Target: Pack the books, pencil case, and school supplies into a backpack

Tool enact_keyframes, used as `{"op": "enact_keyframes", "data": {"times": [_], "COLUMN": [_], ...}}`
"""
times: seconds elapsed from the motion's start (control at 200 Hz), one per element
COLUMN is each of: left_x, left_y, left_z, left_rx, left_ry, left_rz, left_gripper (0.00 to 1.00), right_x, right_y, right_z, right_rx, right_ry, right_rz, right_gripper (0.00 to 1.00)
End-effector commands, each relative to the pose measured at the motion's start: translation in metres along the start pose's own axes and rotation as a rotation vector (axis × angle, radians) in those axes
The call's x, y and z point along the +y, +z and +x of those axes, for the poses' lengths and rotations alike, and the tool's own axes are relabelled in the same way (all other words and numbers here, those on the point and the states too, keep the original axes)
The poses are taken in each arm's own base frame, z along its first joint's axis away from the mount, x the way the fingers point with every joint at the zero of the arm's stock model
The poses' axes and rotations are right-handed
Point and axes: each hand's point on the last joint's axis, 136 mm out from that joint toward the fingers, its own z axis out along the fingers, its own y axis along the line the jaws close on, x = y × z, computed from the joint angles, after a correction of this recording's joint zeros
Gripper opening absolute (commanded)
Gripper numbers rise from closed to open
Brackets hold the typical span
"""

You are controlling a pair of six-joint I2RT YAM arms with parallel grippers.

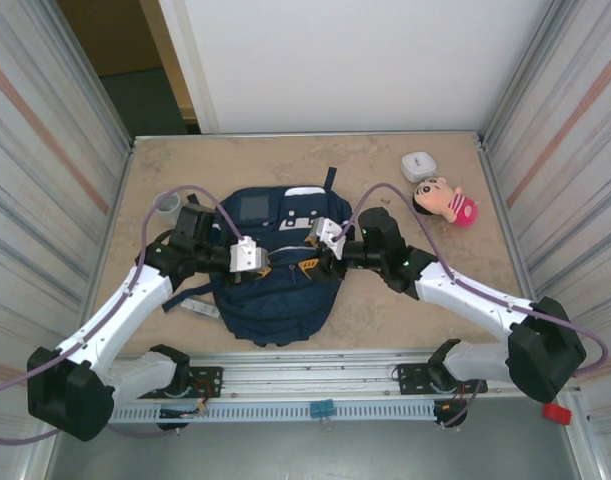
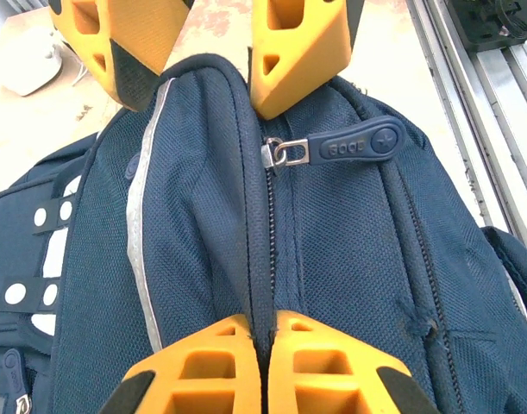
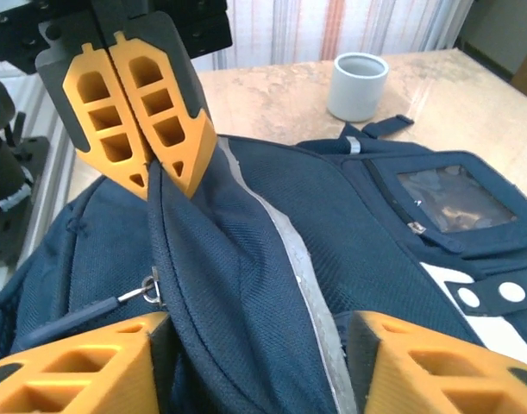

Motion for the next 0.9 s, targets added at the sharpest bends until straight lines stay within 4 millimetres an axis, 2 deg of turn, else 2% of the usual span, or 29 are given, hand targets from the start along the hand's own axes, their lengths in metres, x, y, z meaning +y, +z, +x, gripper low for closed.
{"op": "enact_keyframes", "data": {"times": [0.0,0.1,0.2,0.271,0.361,0.526,0.631,0.692,0.807,0.892], "left_x": [-0.001,0.007,0.021,0.034,0.049,0.056,0.054,0.045,0.022,0.007], "left_y": [-0.01,-0.009,-0.009,-0.009,-0.013,-0.035,-0.058,-0.066,-0.062,-0.052], "left_z": [-0.041,-0.041,-0.038,-0.032,-0.025,-0.037,-0.04,-0.043,-0.041,-0.036], "left_rx": [-0.17,-0.168,-0.141,-0.1,-0.057,-0.061,-0.044,-0.067,-0.11,-0.06], "left_ry": [0.108,0.073,0.02,-0.02,-0.09,-0.335,-0.55,-0.671,-0.902,-0.945], "left_rz": [-0.009,-0.04,-0.099,-0.16,-0.237,-0.347,-0.491,-0.528,-0.545,-0.563], "left_gripper": [0.0,0.01,0.03,0.1,0.26,0.5,0.55,0.56,0.57,0.57], "right_x": [0.002,0.0,-0.004,-0.009,-0.019,-0.022,-0.021,-0.02,-0.015,-0.012], "right_y": [0.0,-0.002,-0.005,-0.005,-0.004,0.0,0.003,0.005,0.007,0.008], "right_z": [-0.009,-0.01,-0.015,-0.02,-0.026,-0.028,-0.028,-0.029,-0.031,-0.031], "right_rx": [-0.001,0.003,-0.016,-0.037,-0.053,-0.058,-0.056,-0.057,-0.063,-0.066], "right_ry": [-0.032,-0.031,-0.033,-0.03,-0.022,-0.021,-0.018,-0.014,-0.015,-0.015], "right_rz": [-0.016,-0.003,0.027,0.062,0.117,0.127,0.111,0.099,0.065,0.04], "right_gripper": [0.38,0.13,0.0,0.0,0.0,0.0,0.0,0.0,0.0,0.0]}}
